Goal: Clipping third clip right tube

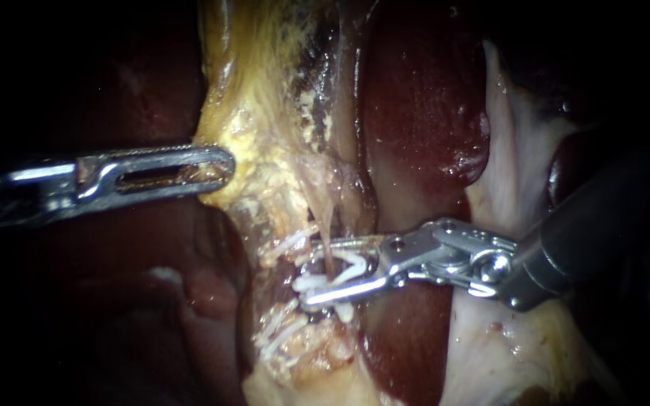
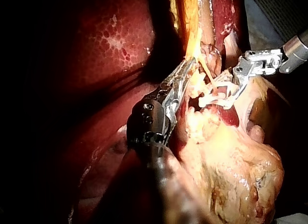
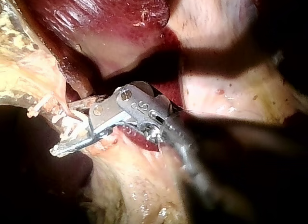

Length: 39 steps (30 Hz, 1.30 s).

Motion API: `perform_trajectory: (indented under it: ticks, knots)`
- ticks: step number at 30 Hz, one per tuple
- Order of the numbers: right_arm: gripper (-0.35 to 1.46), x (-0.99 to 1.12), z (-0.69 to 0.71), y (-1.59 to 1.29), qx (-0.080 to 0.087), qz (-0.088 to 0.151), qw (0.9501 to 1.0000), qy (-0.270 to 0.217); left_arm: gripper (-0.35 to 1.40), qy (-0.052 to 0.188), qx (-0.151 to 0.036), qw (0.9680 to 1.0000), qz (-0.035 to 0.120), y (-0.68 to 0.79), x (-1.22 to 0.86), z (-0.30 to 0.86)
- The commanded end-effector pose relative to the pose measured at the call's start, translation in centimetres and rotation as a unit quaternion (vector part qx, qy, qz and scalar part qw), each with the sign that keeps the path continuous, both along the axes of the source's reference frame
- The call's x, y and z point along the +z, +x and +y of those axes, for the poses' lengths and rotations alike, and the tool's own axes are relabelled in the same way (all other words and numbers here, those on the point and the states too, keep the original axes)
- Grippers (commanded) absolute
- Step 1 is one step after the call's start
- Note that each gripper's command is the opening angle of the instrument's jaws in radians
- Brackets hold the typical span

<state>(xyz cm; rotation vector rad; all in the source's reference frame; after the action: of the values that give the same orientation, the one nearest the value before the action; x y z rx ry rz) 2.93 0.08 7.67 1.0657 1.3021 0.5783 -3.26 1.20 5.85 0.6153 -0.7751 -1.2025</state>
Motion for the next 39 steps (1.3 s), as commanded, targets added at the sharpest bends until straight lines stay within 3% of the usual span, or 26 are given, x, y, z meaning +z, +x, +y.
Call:
perform_trajectory:
  ticks: [1,6,11,15,21,23,25,26,29,39]
  knots:
    - [0.46,-0.01,0.0,0.01,0.0,0.004,1.0,0.006,-0.35,0.0,-0.001,1.0,0.0,0.0,0.02,0.0]
    - [0.46,-0.02,0.06,0.05,0.011,0.02,0.9996,0.014,-0.35,0.0,-0.001,1.0,0.0,0.0,0.03,0.0]
    - [0.46,-0.11,0.23,0.11,0.038,0.036,0.9983,0.027,-0.35,0.0,-0.001,1.0,0.001,0.0,0.03,0.0]
    - [0.46,-0.18,0.36,0.15,0.054,0.035,0.9974,0.033,-0.35,0.0,-0.001,1.0,0.001,0.0,0.03,0.0]
    - [0.39,-0.16,0.41,0.17,0.063,0.031,0.997,0.033,-0.35,0.0,-0.001,1.0,0.001,-0.01,0.03,0.0]
    - [0.27,-0.14,0.42,0.16,0.063,0.026,0.9965,0.047,-0.35,0.0,-0.001,1.0,0.001,-0.01,0.03,0.0]
    - [-0.21,-0.12,0.42,0.12,0.07,0.011,0.9949,0.072,-0.35,0.0,-0.001,1.0,0.001,-0.01,0.03,0.0]
    - [-0.35,-0.12,0.42,0.1,0.069,-0.001,0.9947,0.077,-0.35,0.0,-0.001,1.0,0.001,-0.01,0.03,0.0]
    - [-0.35,-0.08,0.44,0.05,0.075,-0.047,0.9931,0.077,-0.35,0.0,-0.001,1.0,0.001,-0.01,0.03,0.0]
    - [-0.35,-0.04,0.44,0.04,0.071,-0.047,0.9934,0.077,-0.35,0.0,-0.001,1.0,0.001,-0.01,0.03,0.0]
